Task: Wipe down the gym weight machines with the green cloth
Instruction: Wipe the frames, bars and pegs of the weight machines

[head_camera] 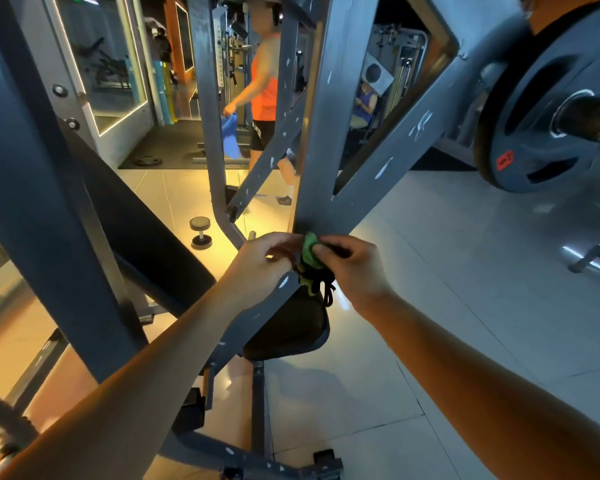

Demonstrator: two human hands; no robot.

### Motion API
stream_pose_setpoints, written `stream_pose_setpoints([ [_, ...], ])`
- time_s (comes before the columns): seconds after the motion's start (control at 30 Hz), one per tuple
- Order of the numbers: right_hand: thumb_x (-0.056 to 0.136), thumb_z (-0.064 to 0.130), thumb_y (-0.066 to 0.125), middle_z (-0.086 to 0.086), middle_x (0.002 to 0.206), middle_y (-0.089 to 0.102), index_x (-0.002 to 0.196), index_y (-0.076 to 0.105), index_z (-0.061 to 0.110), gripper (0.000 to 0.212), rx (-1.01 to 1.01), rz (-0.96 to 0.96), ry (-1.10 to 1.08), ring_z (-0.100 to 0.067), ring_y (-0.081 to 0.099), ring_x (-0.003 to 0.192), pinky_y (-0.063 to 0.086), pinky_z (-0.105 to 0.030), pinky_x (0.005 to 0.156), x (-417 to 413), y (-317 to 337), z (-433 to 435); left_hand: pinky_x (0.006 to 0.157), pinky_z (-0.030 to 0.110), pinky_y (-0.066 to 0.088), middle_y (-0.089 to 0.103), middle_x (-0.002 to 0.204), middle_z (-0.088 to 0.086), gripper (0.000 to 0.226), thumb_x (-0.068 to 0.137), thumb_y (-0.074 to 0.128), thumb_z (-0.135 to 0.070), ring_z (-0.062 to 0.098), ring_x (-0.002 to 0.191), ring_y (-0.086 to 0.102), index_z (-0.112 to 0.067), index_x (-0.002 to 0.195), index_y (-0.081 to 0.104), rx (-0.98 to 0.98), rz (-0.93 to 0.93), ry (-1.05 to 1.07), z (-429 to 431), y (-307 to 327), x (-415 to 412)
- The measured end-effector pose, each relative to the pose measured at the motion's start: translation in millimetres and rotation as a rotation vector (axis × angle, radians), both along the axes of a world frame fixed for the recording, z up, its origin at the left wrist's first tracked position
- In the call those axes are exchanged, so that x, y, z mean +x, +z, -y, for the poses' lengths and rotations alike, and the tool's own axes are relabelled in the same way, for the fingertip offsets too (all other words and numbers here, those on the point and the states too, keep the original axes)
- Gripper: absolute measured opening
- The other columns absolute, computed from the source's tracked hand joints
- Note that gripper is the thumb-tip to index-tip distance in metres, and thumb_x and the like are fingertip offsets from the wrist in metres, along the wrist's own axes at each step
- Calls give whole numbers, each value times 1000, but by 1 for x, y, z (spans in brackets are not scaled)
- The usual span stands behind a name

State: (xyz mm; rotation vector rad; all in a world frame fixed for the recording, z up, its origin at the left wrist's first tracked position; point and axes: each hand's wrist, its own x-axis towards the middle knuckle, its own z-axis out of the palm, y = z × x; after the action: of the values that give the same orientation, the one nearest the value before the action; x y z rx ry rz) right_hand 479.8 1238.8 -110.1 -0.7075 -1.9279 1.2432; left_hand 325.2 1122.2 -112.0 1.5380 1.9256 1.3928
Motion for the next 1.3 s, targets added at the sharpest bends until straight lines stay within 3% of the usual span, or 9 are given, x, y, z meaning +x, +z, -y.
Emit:
stream_pose_setpoints([
  [0.1, 99, 14, 65, -3, 106, 75, 102, 76, 27, 17, -247, -42, 40, -26, 71, 106, 57, -46, 99, 10, -10, 3, 103, 30, 51, 67, 120, -17, 40, 97, 63, -21, 3, 116, 62, -28, 137, 59, -64, 24, -89, 7, -11, 7],
  [0.23, 103, 8, 55, -15, 118, 70, 113, 72, 11, 20, -578, -115, 106, -32, 67, 114, 55, -46, 102, 23, -26, 13, 104, 33, 53, 67, 120, -17, 42, 96, 69, -32, 5, 114, 63, -29, 136, 59, -133, 55, -88, 12, -25, 12],
  [0.4, 104, 6, 49, -20, 99, 70, 107, 65, 0, 18, -937, -236, 128, -22, 73, 86, 58, -26, 69, 37, -41, 27, 93, 22, 56, 63, 112, -19, 33, 94, 70, -38, 7, 107, 64, -27, 125, 61, -127, 41, -17, 24, -40, 25],
  [0.6, 103, 15, 54, -25, 126, 67, 128, 64, -2, 31, -1089, -223, 223, -29, 68, 113, 60, -31, 87, 41, -56, 31, 93, 25, 57, 64, 104, -24, 29, 91, 70, -48, 4, 101, 65, -32, 114, 62, -223, 17, 29, 23, -62, 28],
  [0.77, 101, 2, 53, -21, 127, 67, 124, 69, 3, 28, -859, -85, 441, -28, 65, 118, 49, -38, 108, 51, -59, 35, 94, 46, 57, 72, 93, -8, 6, 92, 67, -38, 17, 94, 71, -33, 95, 67, -163, 174, 67, 23, -73, 20],
  [0.93, 95, -12, 55, -17, 114, 73, 121, 65, 4, 32, -753, -36, 295, -30, 69, 113, 56, -40, 98, 57, -75, 41, 82, 26, 60, 74, 101, 0, 12, 101, 62, -26, 18, 99, 73, -20, 109, 68, -271, 342, -22, 24, -72, 23],
  [1.07, 99, 6, 61, -15, 108, 75, 114, 67, 5, 17, -645, 97, 111, -27, 74, 102, 60, -46, 91, 54, -85, 43, 89, 28, 59, 76, 104, -1, 29, 102, 55, -41, 12, 101, 73, -18, 115, 66, -389, 487, -190, 25, -75, 37],
  [1.2, 98, 24, 66, -6, 80, 71, 91, 68, 8, 19, -427, 259, -34, -11, 68, 70, 54, -20, 59, 53, -82, 46, 81, 23, 60, 75, 93, -14, 19, 96, 65, -40, 3, 93, 73, -23, 106, 64, -419, 496, -199, 19, -82, 42],
  [1.3, 96, 30, 69, -1, 71, 65, 84, 67, 11, 23, -338, 323, -40, -8, 58, 60, 46, -18, 54, 53, -83, 42, 89, 30, 60, 76, 106, -3, 33, 95, 63, -48, 12, 101, 73, -21, 113, 64, -444, 545, -211, 17, -85, 38],
])
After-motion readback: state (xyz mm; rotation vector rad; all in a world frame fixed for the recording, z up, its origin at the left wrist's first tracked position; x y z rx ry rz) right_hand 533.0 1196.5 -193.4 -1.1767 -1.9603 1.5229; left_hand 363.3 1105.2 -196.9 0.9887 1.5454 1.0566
